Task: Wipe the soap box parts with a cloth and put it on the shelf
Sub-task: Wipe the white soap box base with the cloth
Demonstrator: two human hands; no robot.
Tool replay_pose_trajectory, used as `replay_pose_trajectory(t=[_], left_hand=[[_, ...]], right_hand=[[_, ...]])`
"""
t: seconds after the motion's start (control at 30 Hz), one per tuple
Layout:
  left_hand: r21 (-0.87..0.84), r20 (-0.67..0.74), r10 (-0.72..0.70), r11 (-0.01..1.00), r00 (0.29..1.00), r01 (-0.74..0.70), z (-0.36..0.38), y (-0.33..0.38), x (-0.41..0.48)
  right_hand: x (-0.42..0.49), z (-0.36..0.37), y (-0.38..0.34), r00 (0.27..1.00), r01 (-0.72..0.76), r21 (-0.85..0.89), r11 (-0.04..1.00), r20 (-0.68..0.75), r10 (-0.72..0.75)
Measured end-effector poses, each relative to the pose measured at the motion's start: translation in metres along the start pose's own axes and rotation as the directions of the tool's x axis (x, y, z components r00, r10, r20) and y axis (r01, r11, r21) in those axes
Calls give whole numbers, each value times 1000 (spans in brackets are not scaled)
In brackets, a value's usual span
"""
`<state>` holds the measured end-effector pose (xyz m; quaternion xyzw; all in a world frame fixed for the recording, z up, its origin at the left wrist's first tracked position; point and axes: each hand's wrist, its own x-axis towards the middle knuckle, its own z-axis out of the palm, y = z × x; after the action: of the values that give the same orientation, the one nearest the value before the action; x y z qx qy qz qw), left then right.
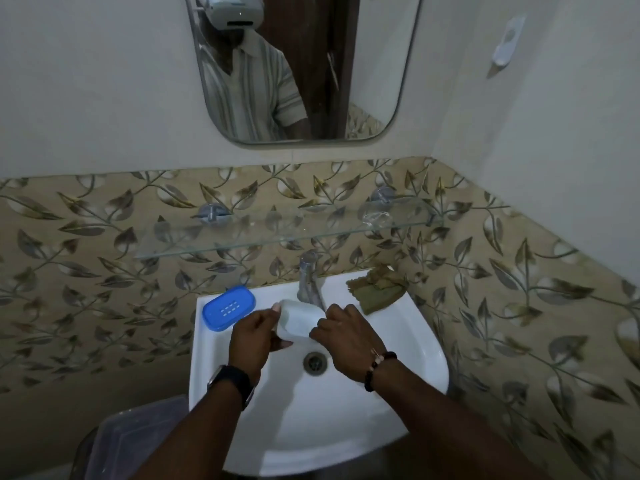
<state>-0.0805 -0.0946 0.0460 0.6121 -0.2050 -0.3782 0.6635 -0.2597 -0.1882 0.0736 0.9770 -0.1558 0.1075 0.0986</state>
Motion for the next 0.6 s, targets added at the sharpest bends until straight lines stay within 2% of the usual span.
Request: replay_pose_trajectory(t=[0.07,0.13,0.2,0.3,0.43,0.53,0.6], left_hand=[[-46,28,-55,997,998,56,2,-8,3],[-110,25,-89,990,996,91,6,-13,3],[-171,9,-106,980,994,106,9,-16,3],[-172,-9,-85,982,996,82,13,-20,3],[-156,-41,-41,987,998,34,13,-24,3],[-152,-63,-31,988,998,21,12,-27,4],[-148,-78,-31,989,996,19,11,-29,4]], right_hand=[[-8,3,10,998,29,-4,1000,-57,-29],[-13,8,20,979,-6,56,998,-203,18],[-14,11,35,935,-78,115,990,-335,113],[-8,14,67,865,-277,203,939,-372,336],[3,26,113,822,-446,218,868,-284,494],[7,47,145,803,-566,227,793,-69,592],[8,64,163,774,-633,169,755,105,625]])
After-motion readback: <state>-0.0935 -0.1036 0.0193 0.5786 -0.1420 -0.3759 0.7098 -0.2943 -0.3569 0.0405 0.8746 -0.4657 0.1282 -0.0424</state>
